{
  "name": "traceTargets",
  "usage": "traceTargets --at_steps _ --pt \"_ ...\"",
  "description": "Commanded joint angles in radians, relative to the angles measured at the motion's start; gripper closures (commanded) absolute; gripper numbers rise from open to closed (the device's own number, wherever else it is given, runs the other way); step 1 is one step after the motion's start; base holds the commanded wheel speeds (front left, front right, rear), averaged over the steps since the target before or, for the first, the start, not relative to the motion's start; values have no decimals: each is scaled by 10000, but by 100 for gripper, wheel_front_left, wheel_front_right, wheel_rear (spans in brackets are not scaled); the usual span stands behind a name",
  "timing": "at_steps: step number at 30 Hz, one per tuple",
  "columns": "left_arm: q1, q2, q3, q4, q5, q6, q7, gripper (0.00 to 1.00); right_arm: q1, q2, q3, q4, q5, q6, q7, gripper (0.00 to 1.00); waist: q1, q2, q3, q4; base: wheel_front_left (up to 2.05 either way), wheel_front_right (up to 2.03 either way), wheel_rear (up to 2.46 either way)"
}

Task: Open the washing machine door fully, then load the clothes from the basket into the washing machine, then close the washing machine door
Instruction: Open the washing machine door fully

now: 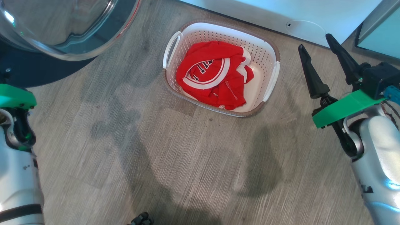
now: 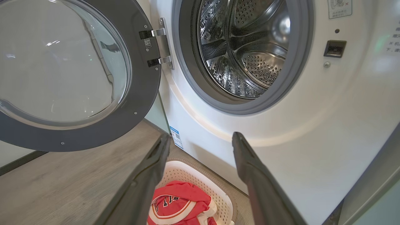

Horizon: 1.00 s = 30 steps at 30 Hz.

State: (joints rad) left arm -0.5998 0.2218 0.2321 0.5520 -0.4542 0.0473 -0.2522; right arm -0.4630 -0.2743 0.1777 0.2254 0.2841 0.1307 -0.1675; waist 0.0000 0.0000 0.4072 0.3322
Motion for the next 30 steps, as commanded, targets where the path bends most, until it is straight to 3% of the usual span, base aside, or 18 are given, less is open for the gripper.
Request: traceTargets --at_steps 1,10,16,18,19,20,30 --pt "-147 332 537 -526 284 7 -94 100 -163 -74 278 -359 124 0 -61 0 0 0 -37 2 0 0 0" --pt "1511 -902 1052 -2302 1254 -109 -95 100 234 6 253 -149 356 0 -290 0 0 0 -600 40 0 0 0" --pt "3073 -1458 573 -3586 1492 -236 -95 100 657 178 36 -86 362 0 -433 0 0 0 -1034 27 0 0 0" --pt "3465 -1557 313 -4002 1455 -206 -83 54 759 269 -80 -101 360 0 -492 0 0 0 -1135 -8 0 0 0" --pt "3624 -1589 184 -4192 1403 -213 -53 19 805 314 -111 -109 355 0 -520 0 0 0 -1188 -44 0 0 0" --pt "3797 -1612 33 -4374 1417 -182 8 0 847 354 -124 -107 351 0 -535 0 0 0 -1233 -89 0 0 0" --pt "4584 -1678 -1130 -5621 1638 36 806 0 1087 726 -400 -18 226 0 -685 0 0 0 -1626 -805 0 0 0"
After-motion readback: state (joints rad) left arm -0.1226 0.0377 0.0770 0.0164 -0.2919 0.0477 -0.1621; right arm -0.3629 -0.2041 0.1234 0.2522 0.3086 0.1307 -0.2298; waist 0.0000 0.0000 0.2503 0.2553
